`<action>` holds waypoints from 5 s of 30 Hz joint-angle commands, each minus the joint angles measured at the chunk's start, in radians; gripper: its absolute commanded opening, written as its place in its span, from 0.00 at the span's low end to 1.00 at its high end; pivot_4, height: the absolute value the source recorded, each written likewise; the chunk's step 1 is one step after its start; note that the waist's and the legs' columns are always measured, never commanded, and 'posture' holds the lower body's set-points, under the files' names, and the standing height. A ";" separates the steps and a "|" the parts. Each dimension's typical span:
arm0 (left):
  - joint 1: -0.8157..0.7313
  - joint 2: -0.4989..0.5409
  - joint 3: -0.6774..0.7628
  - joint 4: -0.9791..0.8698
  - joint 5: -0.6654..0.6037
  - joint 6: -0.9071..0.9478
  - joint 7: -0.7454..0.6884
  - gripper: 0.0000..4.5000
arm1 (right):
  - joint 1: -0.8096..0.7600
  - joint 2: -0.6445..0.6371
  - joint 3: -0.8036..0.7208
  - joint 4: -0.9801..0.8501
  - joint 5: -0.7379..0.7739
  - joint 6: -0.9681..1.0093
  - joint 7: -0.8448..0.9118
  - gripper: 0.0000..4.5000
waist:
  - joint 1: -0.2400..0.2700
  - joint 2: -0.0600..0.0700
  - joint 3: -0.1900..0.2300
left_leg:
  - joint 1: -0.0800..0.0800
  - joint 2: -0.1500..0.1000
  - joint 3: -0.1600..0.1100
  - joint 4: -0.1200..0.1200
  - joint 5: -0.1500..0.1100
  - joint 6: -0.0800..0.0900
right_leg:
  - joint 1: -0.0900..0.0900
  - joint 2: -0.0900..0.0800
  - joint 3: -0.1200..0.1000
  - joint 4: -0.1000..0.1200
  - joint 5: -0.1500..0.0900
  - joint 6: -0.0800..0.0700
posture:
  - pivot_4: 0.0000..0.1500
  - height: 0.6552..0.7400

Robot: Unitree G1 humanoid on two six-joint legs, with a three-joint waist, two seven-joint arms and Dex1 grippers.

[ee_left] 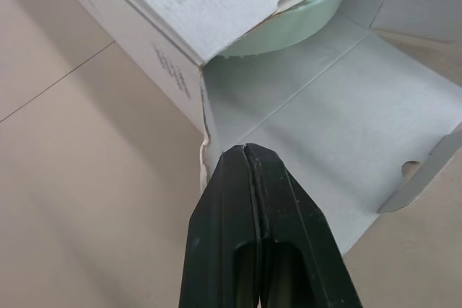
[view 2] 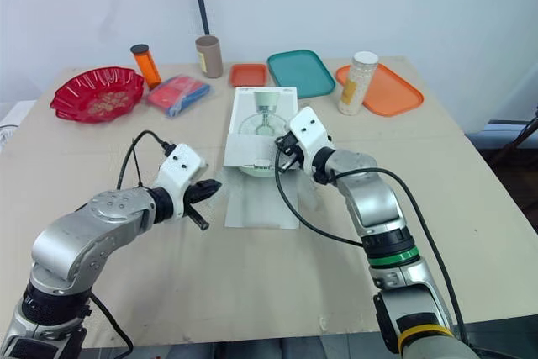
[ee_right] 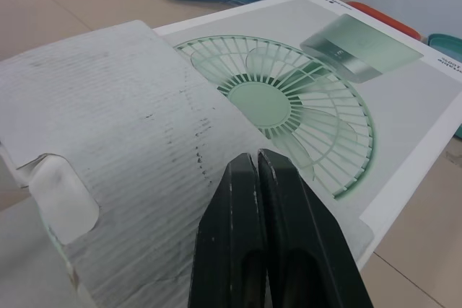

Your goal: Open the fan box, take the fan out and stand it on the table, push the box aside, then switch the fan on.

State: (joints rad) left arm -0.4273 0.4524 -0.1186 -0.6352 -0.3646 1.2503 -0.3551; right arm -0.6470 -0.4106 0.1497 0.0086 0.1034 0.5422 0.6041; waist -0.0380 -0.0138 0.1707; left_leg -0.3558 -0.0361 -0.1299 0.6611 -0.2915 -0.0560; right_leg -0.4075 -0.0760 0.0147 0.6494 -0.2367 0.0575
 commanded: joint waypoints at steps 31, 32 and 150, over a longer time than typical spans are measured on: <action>-0.184 -0.085 -0.074 0.507 0.163 -0.488 -0.068 0.00 | 0.074 -0.020 0.070 0.005 -0.086 -0.092 0.060 0.02 | 0.003 -0.003 -0.002 | 0.000 0.000 0.000 -0.002 0.002 -0.003 | 0.000 0.000 0.000 -0.001 0.000 0.000 | 1.00 1.00; -0.187 -0.089 -0.074 0.510 0.162 -0.496 -0.075 0.00 | 0.074 -0.020 0.070 0.006 -0.087 -0.092 0.061 0.02 | 0.003 -0.003 -0.002 | 0.000 0.000 0.000 -0.002 0.002 -0.003 | 0.000 0.000 0.000 -0.001 0.000 0.000 | 1.00 1.00; 0.194 -0.270 0.368 0.146 -1.055 -0.076 0.649 0.98 | 0.060 0.036 0.102 0.037 -0.130 -0.110 0.076 0.00 | -0.007 -0.015 -0.011 | 0.006 0.006 0.004 -0.006 0.002 -0.008 | 0.001 0.005 0.004 -0.003 0.002 -0.003 | 1.00 1.00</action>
State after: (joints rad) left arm -0.2424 0.1942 0.2605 -0.4815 -1.3897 1.2227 0.2733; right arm -0.6070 -0.3815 0.2008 0.0163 -0.0165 0.4125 0.6547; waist -0.0448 -0.0289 0.1594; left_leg -0.3499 -0.0302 -0.1256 0.6555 -0.2895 -0.0636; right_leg -0.4065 -0.0711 0.0192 0.6466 -0.2348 0.0542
